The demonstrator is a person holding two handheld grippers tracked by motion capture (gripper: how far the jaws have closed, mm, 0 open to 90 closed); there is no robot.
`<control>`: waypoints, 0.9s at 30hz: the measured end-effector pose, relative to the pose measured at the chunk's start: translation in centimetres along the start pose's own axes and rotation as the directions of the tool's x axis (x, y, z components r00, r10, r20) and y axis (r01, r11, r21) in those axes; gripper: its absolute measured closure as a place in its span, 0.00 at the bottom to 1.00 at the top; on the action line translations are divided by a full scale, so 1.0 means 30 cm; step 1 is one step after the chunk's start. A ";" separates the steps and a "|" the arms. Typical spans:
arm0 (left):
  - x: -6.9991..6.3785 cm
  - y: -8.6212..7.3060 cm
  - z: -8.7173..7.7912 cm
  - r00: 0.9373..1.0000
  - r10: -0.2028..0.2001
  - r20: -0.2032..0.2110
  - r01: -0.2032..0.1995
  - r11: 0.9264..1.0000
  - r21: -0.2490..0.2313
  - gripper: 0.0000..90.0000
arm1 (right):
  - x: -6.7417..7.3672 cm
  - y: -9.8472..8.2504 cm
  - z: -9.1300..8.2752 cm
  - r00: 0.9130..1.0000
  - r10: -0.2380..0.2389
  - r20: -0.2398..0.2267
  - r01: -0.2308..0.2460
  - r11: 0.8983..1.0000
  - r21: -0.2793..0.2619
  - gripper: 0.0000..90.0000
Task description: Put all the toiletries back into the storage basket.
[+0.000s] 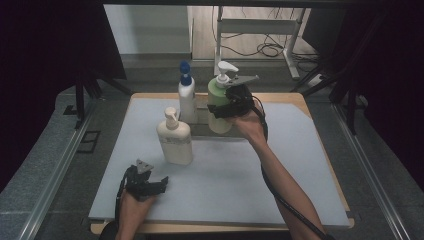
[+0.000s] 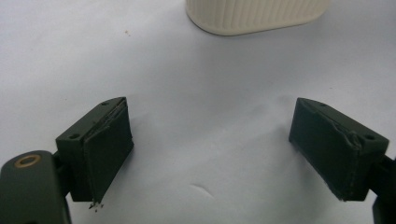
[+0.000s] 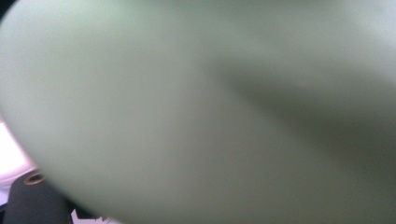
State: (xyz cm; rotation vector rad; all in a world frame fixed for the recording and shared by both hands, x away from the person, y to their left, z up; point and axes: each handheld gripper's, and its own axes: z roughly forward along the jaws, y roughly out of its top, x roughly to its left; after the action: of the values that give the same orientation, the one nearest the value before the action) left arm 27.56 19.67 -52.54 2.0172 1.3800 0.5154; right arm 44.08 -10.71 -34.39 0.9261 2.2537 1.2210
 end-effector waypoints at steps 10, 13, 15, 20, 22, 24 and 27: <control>0.000 0.000 0.000 1.000 -0.001 0.001 0.001 1.000 0.000 0.14 | -0.023 0.034 0.058 1.000 0.000 0.029 0.000 1.000 -0.006 0.13; 0.000 0.000 0.000 1.000 -0.001 0.001 0.001 1.000 0.000 0.14 | -0.030 0.041 0.074 0.999 0.001 0.032 -0.001 1.000 0.000 0.13; 0.000 0.000 0.000 1.000 -0.001 0.001 0.001 1.000 0.000 0.14 | -0.033 0.044 0.086 0.999 0.005 0.036 -0.005 1.000 0.002 0.13; 0.000 0.000 0.000 1.000 0.000 0.000 0.000 1.000 0.000 0.14 | -0.044 0.048 0.112 0.999 0.007 0.038 -0.007 1.000 0.003 0.13; -0.001 0.000 0.000 1.000 -0.003 -0.001 0.003 1.000 0.000 0.14 | -0.048 0.049 0.122 0.999 0.008 0.041 -0.008 1.000 0.001 0.13; -0.001 0.000 0.000 1.000 -0.004 0.000 0.004 1.000 0.000 0.14 | -0.053 0.050 0.130 0.999 0.011 0.042 -0.011 1.000 0.001 0.13; -0.001 0.000 0.000 1.000 -0.003 0.000 0.003 1.000 0.001 0.14 | -0.062 0.053 0.146 0.999 0.018 0.049 -0.018 1.000 -0.001 0.13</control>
State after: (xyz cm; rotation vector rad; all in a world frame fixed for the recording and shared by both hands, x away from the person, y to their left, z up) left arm 27.54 19.65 -52.53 2.0160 1.3831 0.5129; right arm 48.66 -8.92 -35.30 0.9672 2.2113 1.1939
